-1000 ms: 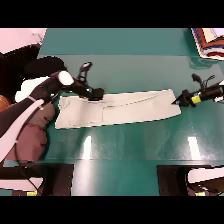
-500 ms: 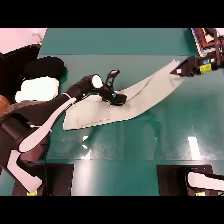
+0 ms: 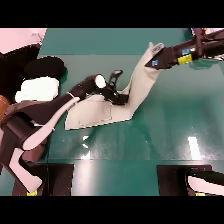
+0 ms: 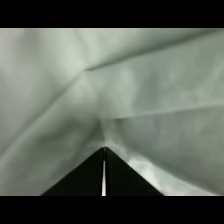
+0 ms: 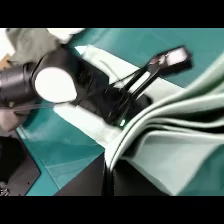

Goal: Fold the shirts.

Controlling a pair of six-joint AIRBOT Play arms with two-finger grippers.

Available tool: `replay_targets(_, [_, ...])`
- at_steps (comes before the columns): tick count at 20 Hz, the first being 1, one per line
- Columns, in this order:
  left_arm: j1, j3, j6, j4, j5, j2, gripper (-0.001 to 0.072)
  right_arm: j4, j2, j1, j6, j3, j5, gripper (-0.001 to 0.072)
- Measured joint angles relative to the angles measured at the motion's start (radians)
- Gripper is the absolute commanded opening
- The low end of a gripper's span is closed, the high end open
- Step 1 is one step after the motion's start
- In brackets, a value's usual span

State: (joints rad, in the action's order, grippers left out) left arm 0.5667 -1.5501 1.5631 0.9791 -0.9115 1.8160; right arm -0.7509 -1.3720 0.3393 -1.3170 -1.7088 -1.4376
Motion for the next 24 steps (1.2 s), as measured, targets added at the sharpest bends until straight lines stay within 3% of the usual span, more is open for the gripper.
replay_targets(7, [-0.313, -0.002, 0.005, 0.189, -0.140, -0.303, 0.0025, 0.002, -0.104, 0.292, 0.013, -0.004, 0.206, 0.0024])
replay_targets(11, [-0.504, -0.002, 0.002, 0.282, -0.177, -0.492, 0.0026, 0.003, -0.271, 0.481, 0.058, -0.048, 0.367, 0.0382])
replay_targets(14, [-0.603, -0.003, 0.000, 0.312, -0.199, -0.578, 0.0025, 0.001, -0.396, 0.561, 0.079, -0.154, 0.375, 0.0379])
replay_targets(18, [-0.661, -0.004, -0.013, 0.325, -0.245, -0.621, 0.0025, -0.020, -0.444, 0.538, 0.063, -0.209, 0.253, 0.0360])
replay_targets(23, [-0.679, -0.004, -0.036, 0.323, -0.294, -0.633, 0.0026, -0.091, -0.309, 0.351, 0.033, 0.056, 0.190, 0.0363])
replay_targets(24, [-0.681, -0.004, -0.040, 0.323, -0.300, -0.634, 0.0026, -0.098, -0.273, 0.301, 0.017, 0.130, 0.192, 0.0392])
